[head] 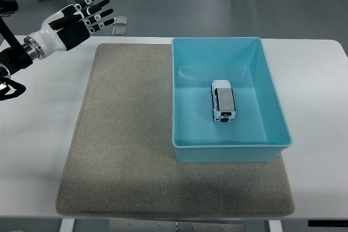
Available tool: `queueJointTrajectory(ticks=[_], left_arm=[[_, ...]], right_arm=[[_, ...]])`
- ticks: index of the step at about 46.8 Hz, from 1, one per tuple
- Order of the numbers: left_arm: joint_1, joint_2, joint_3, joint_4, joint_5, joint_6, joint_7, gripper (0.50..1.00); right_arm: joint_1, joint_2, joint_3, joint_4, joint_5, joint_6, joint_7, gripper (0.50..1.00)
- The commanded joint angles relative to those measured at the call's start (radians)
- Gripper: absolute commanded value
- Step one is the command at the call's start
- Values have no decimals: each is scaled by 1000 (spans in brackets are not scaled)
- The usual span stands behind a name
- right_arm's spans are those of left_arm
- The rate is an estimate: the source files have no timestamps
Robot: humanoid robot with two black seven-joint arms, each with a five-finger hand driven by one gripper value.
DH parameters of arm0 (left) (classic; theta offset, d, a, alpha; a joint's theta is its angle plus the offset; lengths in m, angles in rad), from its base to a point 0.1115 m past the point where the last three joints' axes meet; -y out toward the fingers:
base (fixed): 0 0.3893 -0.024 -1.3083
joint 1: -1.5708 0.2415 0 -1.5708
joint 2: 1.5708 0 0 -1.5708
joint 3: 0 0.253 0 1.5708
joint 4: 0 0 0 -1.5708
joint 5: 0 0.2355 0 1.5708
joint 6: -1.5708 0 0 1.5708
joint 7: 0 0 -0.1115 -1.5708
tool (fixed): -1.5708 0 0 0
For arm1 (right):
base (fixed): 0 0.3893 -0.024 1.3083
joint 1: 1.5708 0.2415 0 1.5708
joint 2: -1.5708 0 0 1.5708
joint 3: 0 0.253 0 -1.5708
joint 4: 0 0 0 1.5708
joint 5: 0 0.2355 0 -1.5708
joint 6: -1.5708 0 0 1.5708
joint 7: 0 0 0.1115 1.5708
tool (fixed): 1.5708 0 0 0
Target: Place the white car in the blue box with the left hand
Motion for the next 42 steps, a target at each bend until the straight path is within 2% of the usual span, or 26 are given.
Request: queueJointTrajectory(ticks=[1,9,23,42], left_arm=[[12,-1,-14,-2,-45,2,3,999],[19,-3,-12,0,-74,2,35,999],[27,-1,-6,2,-69,2,38,999],[28,5,-5,2,-57,2,48,999]], right_arm=[[0,0,0,0,2,0,0,936],[-2,0,0,11,2,14,0,936],[2,0,-2,11,-2,2,0,936],[-2,0,0,17,2,14,6,936]])
